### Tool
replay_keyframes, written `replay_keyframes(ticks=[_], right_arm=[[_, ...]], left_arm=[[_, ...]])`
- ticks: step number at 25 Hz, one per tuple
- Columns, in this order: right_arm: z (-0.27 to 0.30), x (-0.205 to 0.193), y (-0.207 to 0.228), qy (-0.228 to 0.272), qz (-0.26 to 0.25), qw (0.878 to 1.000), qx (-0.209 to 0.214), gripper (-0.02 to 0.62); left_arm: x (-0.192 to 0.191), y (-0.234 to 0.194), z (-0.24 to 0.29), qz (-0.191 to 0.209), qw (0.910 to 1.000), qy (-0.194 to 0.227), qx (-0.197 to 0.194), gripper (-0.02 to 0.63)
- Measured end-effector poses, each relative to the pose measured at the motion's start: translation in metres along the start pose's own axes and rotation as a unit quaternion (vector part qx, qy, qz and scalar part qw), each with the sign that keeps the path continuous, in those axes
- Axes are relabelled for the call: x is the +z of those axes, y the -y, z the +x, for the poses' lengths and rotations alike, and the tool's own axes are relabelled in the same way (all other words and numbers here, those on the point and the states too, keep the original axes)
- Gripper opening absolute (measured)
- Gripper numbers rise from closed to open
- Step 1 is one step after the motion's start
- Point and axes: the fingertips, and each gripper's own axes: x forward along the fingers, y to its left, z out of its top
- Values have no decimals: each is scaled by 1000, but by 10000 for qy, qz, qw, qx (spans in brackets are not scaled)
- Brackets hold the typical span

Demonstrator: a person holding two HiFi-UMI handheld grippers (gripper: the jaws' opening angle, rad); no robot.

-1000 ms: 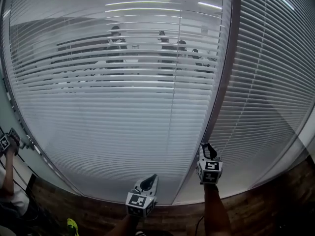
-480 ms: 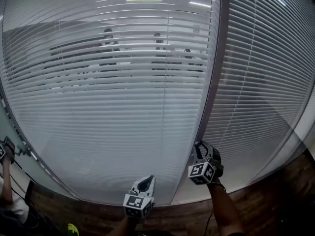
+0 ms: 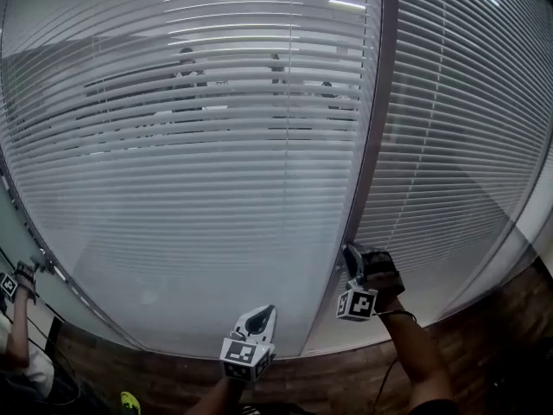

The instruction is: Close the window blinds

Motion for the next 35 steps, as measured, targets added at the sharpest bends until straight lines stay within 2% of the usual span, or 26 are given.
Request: replay_keyframes(ticks=[2, 4, 10, 14, 17, 18, 19, 21, 23, 26, 29, 31, 32, 35], right_arm=[[-1, 0, -1, 34, -530, 9986, -11, 126], [0, 0, -2, 64, -779, 9969, 4, 126], [1, 1, 0, 29, -746, 9971, -121, 126], [-1, -1, 1, -27, -85, 9999, -64, 127], [-9, -4, 1, -116, 1058, 9943, 80, 144], [-14, -5, 0, -169, 1631, 9864, 111, 146], [-20, -7, 1, -196, 2300, 9729, 138, 146], [-29, -8, 2, -177, 3660, 9302, 227, 146], [-30, -10, 1, -129, 4656, 8843, 323, 146], [-23, -12, 0, -17, 5604, 8278, 277, 146], [-14, -13, 6, 115, 6276, 7778, 306, 170], [-7, -14, 5, 150, 6589, 7513, 356, 172], [-5, -15, 5, 157, 6691, 7422, 349, 172], [-3, -19, 10, 203, 6817, 7311, 169, 165]], left_arm=[[0, 0, 0, -3, 10000, -15, 3, 0], [-2, -2, 0, -30, 10000, -50, 29, 0], [-7, -10, -1, -92, 9998, -155, 131, 0], [-3, -8, -1, -90, 9998, -128, 125, 0], [-4, -7, -3, -102, 9998, -121, 147, 0], [-6, -7, -5, -104, 9997, -140, 160, 0], [-10, -7, -7, -110, 9996, -171, 173, 0], [-15, -7, -8, -130, 9995, -224, 184, 0], [-16, -8, -7, -144, 9995, -229, 178, 0], [-15, -8, -7, -143, 9995, -199, 176, 0], [-14, -8, -7, -129, 9996, -178, 176, 0], [-16, -7, -8, -114, 9996, -189, 177, 0], [-16, -7, -8, -114, 9996, -193, 181, 0], [-17, -10, -9, -110, 9995, -194, 210, 0]])
